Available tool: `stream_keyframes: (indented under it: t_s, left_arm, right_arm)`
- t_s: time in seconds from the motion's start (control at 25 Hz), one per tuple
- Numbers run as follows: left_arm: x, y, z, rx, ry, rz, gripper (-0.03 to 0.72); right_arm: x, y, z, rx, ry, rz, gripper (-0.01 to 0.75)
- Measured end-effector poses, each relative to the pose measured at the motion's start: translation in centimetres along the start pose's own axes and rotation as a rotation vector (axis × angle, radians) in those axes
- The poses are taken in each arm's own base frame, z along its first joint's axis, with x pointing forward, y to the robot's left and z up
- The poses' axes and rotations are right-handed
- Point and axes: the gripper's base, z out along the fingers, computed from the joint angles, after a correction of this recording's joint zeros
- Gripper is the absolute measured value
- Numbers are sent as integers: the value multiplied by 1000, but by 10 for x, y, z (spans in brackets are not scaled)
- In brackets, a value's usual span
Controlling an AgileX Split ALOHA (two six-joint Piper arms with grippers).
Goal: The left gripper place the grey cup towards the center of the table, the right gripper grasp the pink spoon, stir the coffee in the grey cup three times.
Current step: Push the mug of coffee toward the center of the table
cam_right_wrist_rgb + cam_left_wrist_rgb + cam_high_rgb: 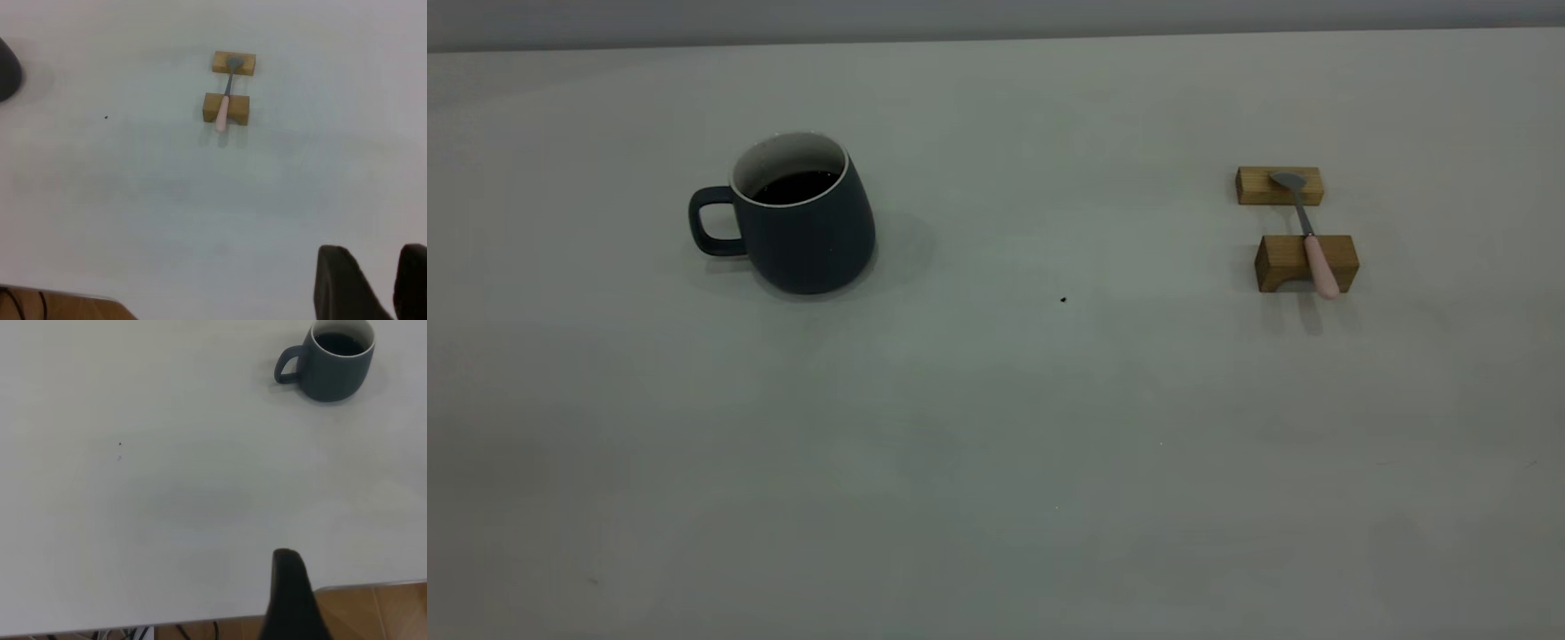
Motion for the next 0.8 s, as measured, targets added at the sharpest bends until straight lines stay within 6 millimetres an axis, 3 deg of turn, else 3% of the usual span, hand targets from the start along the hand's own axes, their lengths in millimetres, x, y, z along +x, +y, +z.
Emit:
stream_keyframes:
  t_s: [0.32, 0.44, 0.6, 0.8]
  left_arm:
    - [-1, 0, 1, 0, 7, -6, 568]
    - [-12, 2, 5, -4, 75, -27, 568]
    - [-39, 4, 25, -3, 225, -57, 568]
    - [-75, 9, 70, -4, 363, -64, 568]
  right_arm:
    - [0, 0, 0, 0, 0, 0, 237]
    - [0, 0, 0, 0, 0, 0, 237]
    - [0, 0, 0, 0, 0, 0, 237]
    - [0, 0, 0, 0, 0, 0, 237]
